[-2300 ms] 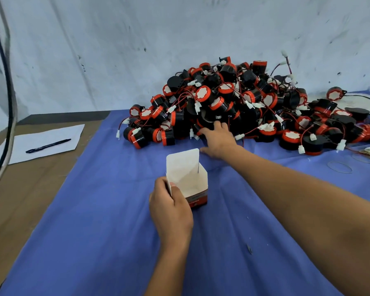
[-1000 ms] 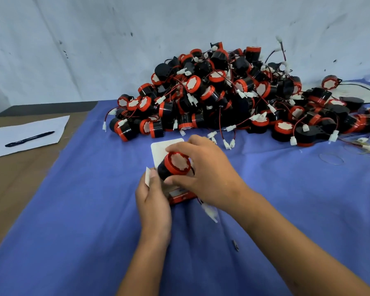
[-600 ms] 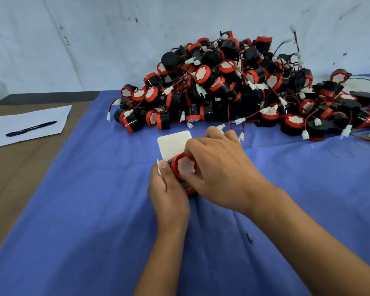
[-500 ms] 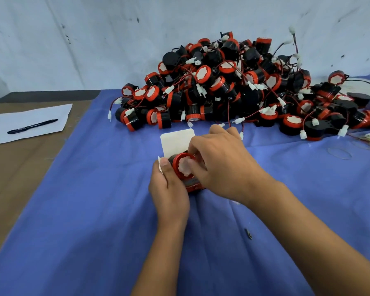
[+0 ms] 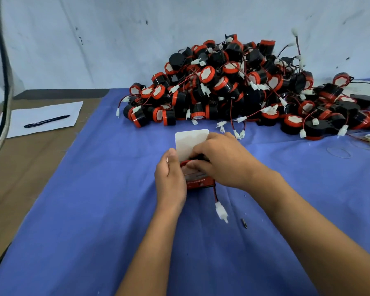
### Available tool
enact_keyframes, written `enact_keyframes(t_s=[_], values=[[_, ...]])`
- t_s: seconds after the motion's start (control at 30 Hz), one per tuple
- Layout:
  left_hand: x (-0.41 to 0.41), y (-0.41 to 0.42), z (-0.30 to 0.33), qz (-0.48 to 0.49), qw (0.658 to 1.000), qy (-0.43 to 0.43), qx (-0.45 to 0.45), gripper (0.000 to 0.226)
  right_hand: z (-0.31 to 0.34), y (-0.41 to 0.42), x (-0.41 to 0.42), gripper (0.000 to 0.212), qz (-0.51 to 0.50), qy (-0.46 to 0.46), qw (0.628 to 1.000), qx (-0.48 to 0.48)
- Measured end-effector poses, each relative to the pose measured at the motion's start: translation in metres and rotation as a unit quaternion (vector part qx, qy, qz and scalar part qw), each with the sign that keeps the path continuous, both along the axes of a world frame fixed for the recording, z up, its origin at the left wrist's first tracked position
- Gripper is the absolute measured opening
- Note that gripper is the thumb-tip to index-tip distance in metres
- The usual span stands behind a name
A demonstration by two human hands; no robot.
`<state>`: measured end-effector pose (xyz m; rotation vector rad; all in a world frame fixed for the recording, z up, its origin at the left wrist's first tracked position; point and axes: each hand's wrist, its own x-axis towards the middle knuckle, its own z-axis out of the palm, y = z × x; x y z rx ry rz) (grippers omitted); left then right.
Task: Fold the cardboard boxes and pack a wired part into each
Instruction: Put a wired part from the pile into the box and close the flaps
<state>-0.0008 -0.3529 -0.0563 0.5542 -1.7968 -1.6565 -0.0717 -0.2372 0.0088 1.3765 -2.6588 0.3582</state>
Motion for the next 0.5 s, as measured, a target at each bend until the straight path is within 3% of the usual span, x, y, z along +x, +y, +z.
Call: enact_keyframes(t_s=[0.07, 0.2, 0.4, 0.5], values=[[-0.001, 0.002, 0.000, 0.010, 0.999, 0.002, -0.039, 0.038, -0.003, -0.002, 0.001, 0.030, -0.023, -0.008, 1.000, -0.007], [-0.003, 0.003, -0.005, 0.021, 0.994, -0.003, -0.104, 0.037, -0.012, -0.011, 0.003, 0.037, -0.083, 0.105, 0.991, -0.016], [-0.005, 0.004, -0.009, -0.006, 0.983, 0.007, -0.185, 0.042, -0.023, -0.009, -0.003, 0.025, -0.117, 0.090, 0.989, 0.009], [-0.009, 0.001, -0.012, -0.015, 0.980, -0.016, -0.197, 0.024, -0.022, -0.005, -0.001, 0.014, -0.128, 0.049, 0.985, -0.108]])
